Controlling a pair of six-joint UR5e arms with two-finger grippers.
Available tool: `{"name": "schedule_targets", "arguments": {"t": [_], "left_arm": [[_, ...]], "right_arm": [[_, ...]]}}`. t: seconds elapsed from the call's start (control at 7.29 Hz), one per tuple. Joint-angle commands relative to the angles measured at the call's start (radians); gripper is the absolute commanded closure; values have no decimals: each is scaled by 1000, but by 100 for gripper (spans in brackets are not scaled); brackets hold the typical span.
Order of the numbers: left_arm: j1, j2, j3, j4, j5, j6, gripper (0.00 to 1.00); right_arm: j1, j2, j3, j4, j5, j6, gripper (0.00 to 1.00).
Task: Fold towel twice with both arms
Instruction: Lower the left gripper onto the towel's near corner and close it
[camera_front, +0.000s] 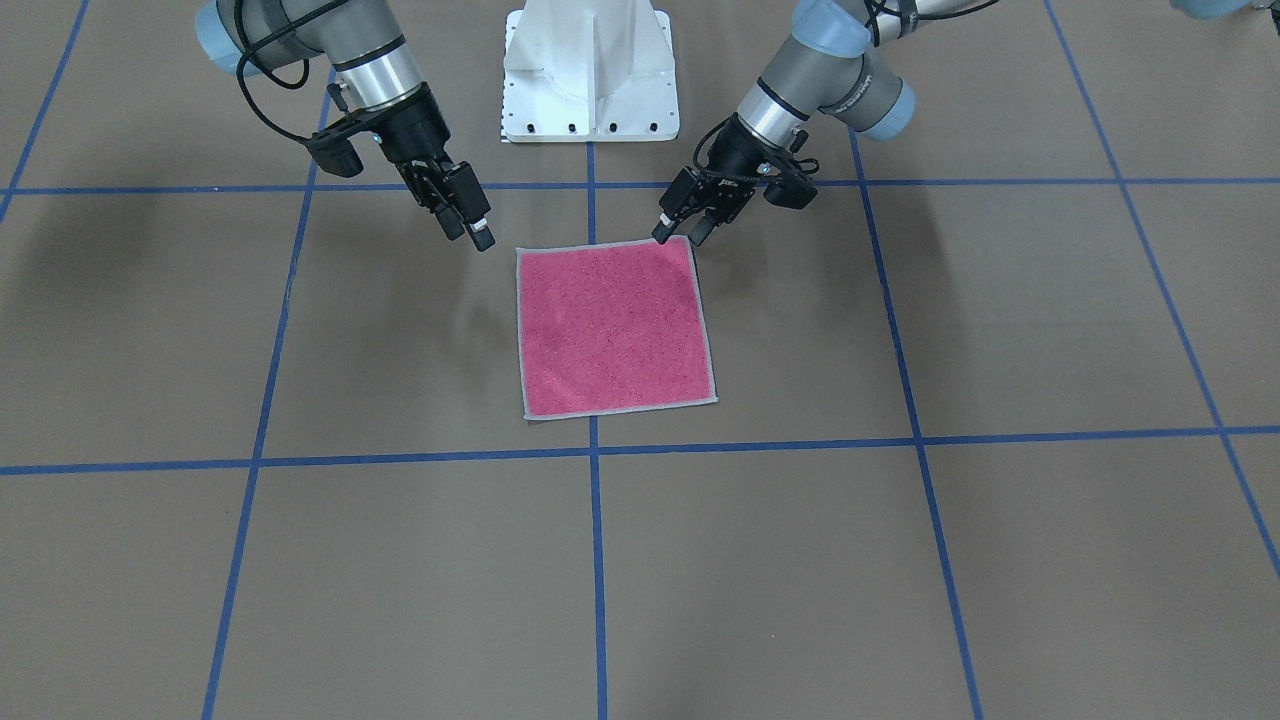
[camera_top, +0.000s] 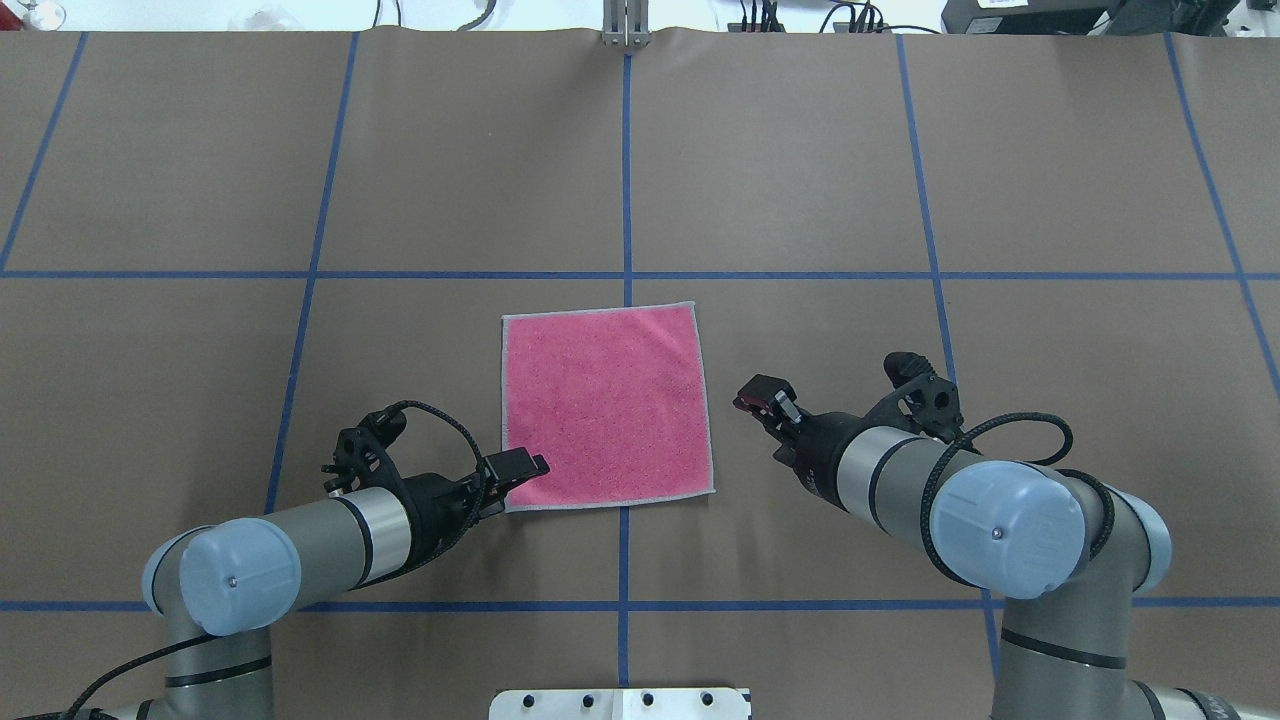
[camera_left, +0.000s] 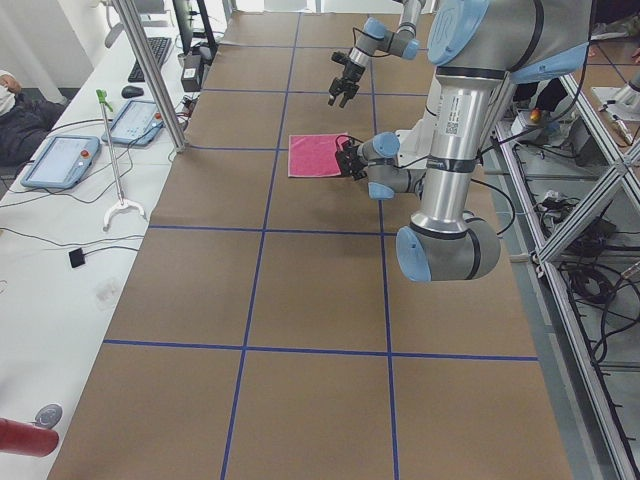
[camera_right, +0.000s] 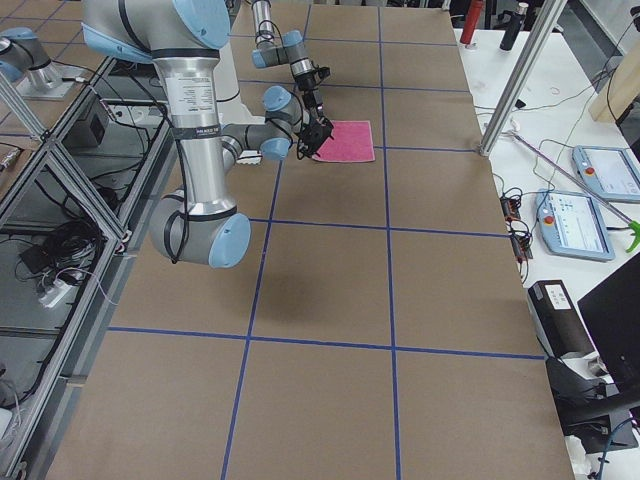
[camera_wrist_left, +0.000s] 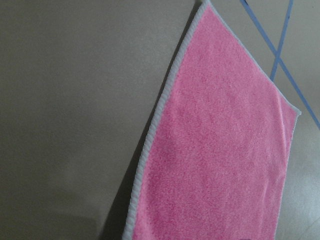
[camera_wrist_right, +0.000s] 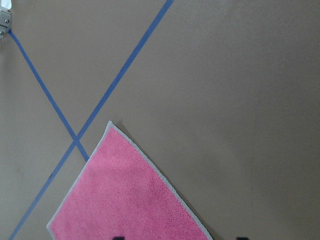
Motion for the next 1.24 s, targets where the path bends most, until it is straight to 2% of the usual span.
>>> {"name": "schedule_targets", "arguments": {"t": [0.0, 1.1], "left_arm": [[-3, 3, 11, -1, 1, 0, 12], [-3, -15, 26, 1, 7, -4, 17]], "right_arm": [[1, 0, 0, 0, 0, 0, 20], [0, -2, 0, 0, -8, 0, 19]]}}
